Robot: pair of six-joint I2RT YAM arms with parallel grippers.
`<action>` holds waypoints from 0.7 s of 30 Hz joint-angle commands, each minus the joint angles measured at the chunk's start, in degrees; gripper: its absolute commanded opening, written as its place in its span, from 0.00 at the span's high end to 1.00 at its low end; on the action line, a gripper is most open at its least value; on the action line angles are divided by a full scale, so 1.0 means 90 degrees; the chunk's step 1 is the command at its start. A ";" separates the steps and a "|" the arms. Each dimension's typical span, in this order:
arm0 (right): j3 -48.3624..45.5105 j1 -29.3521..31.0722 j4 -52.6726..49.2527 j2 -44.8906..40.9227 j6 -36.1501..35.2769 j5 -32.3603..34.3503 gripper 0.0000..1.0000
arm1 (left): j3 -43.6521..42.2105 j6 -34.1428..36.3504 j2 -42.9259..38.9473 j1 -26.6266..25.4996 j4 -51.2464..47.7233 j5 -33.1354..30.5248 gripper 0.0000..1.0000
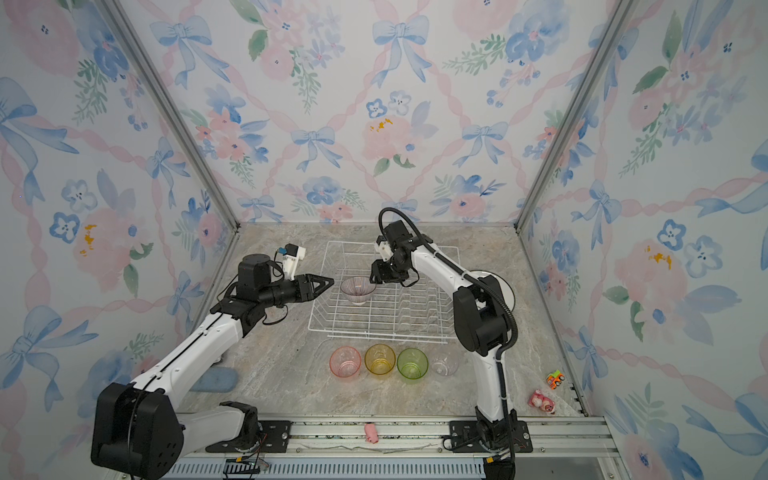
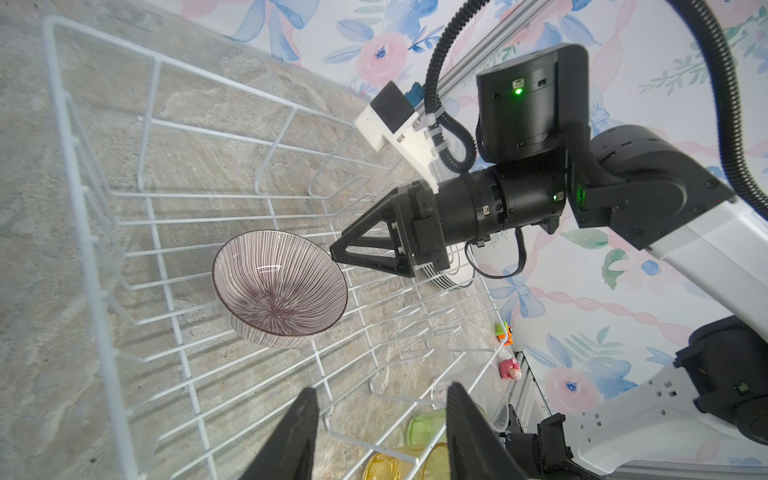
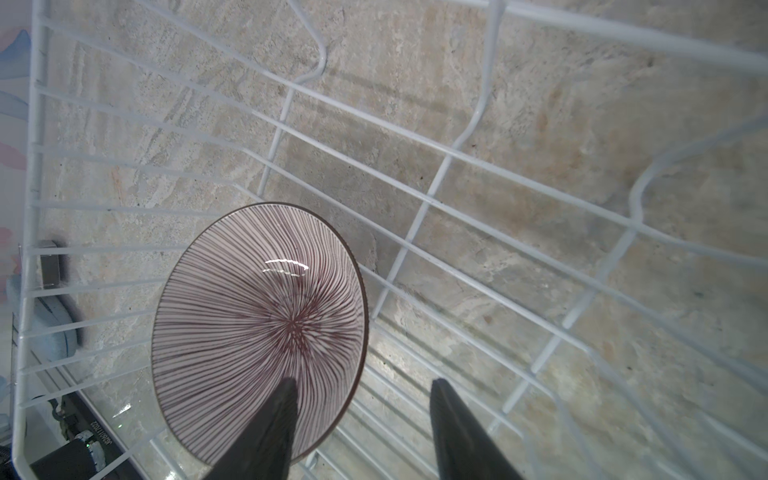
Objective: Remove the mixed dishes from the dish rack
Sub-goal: 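Lower the right gripper onto the upright bowl's rim and close, then lift the striped bowl out of the rack with the right gripper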
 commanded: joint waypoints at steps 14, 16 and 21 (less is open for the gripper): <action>0.0310 0.0146 -0.0283 0.0476 -0.0059 -0.0554 0.56 | -0.0168 0.0345 0.0047 0.0285 -0.0119 0.0219 0.53; 0.0280 0.0222 -0.0363 0.0439 -0.0124 -0.0527 0.58 | -0.0188 0.0361 0.0046 0.0314 -0.0117 0.0227 0.53; 0.0031 0.0395 -0.0419 0.0273 -0.0186 -0.0304 0.62 | -0.0236 0.0395 0.0018 0.0379 -0.0114 0.0264 0.53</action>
